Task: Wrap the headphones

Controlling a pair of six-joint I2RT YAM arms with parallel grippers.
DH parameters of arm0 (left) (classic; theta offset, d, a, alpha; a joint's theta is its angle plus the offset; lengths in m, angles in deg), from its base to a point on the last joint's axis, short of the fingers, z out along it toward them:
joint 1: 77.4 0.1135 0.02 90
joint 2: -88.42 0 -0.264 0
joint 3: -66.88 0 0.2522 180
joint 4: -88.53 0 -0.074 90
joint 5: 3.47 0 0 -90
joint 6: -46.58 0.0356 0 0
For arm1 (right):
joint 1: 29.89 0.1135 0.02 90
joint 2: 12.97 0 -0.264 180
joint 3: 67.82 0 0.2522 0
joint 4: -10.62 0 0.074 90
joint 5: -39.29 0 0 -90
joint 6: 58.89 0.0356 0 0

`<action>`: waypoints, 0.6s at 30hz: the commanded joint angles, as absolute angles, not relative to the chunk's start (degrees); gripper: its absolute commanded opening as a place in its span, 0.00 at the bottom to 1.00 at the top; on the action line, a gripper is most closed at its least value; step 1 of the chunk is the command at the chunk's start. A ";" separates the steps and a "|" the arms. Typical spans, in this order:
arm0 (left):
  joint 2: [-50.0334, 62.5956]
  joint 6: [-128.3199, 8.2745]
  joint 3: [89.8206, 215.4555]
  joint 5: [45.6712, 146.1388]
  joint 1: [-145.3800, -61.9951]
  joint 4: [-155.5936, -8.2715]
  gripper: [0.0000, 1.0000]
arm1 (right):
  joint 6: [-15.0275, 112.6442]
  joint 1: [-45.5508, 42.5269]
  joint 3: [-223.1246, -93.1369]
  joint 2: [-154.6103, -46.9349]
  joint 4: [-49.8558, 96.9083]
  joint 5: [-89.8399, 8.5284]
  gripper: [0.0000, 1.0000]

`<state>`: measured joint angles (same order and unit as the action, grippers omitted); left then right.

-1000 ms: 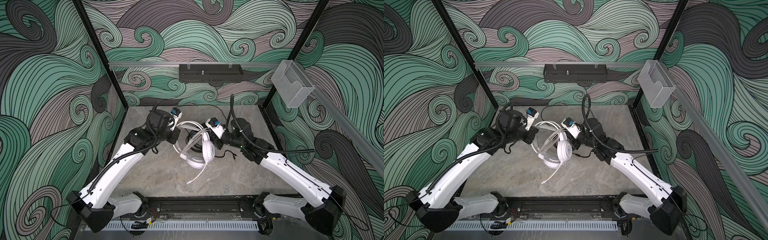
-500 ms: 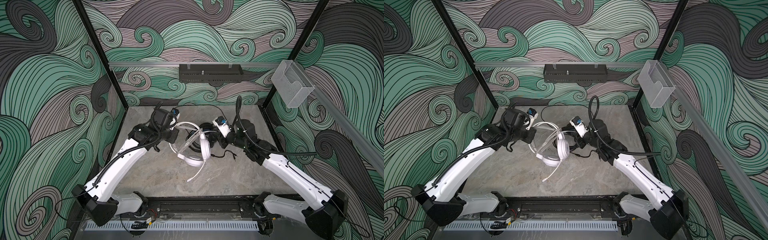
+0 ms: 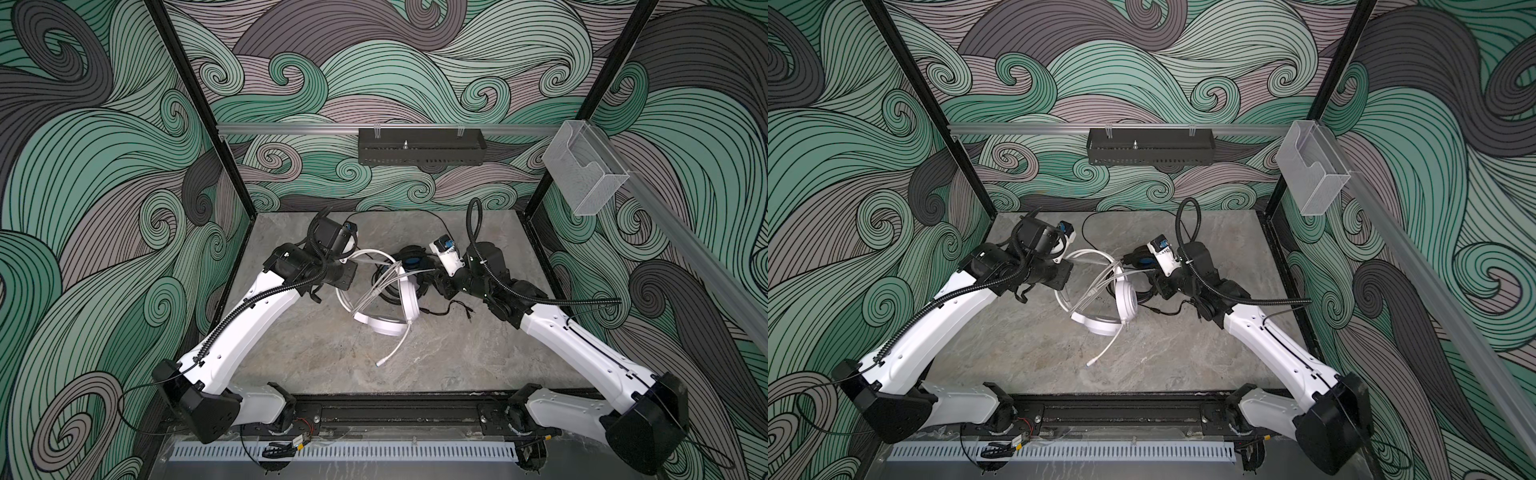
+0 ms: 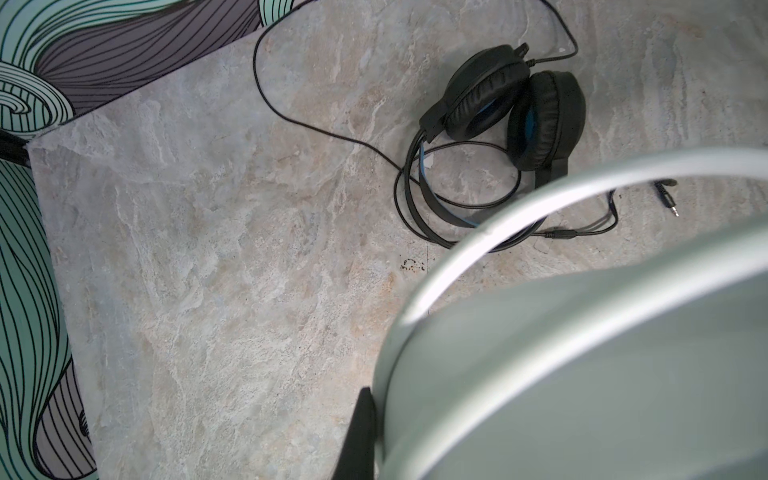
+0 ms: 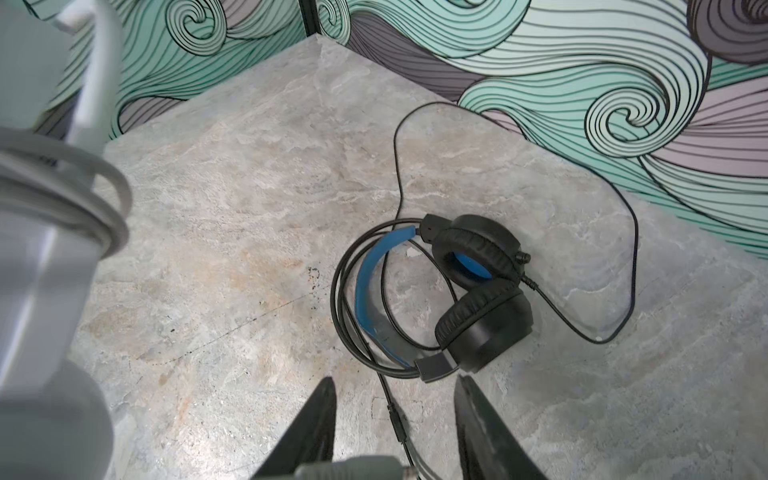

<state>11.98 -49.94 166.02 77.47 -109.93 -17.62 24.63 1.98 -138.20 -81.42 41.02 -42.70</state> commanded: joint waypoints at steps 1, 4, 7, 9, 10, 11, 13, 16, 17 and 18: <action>11.40 -53.53 168.88 77.54 -108.76 -14.58 0.00 | 27.27 1.31 -137.96 -82.48 44.33 -44.54 0.52; 10.43 -54.44 168.54 78.18 -107.82 -13.15 0.00 | 28.52 0.78 -138.34 -83.39 46.50 -44.56 0.57; 9.84 -54.93 167.78 78.69 -107.38 -12.52 0.00 | 29.13 0.70 -139.96 -84.91 48.65 -44.78 0.63; 9.39 -55.11 167.24 79.02 -107.04 -12.28 0.00 | 29.17 0.68 -140.95 -86.02 49.79 -45.36 0.64; 9.16 -55.20 167.05 79.19 -106.80 -12.11 0.00 | 29.32 0.68 -141.40 -86.54 50.27 -45.67 0.65; 8.88 -55.34 166.87 79.45 -106.63 -12.06 0.00 | 29.34 0.62 -141.79 -86.98 50.80 -45.99 0.66; 8.13 -55.42 166.86 79.89 -106.20 -11.69 0.00 | 29.69 0.55 -142.93 -87.93 52.09 -46.41 0.72; 7.30 -55.90 167.03 80.60 -105.33 -10.99 0.00 | 30.38 0.26 -144.59 -89.04 54.36 -47.77 0.81; 7.35 -56.12 167.06 81.17 -104.99 -11.00 0.00 | 30.49 -0.01 -144.97 -89.20 54.91 -47.97 0.82; 5.67 -56.24 167.04 81.71 -104.63 -11.15 0.00 | 30.66 -0.19 -145.38 -89.39 55.42 -48.06 0.88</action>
<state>6.78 -54.01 165.98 78.44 -105.65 -12.07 29.37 0.58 -143.12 -89.18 52.19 -45.87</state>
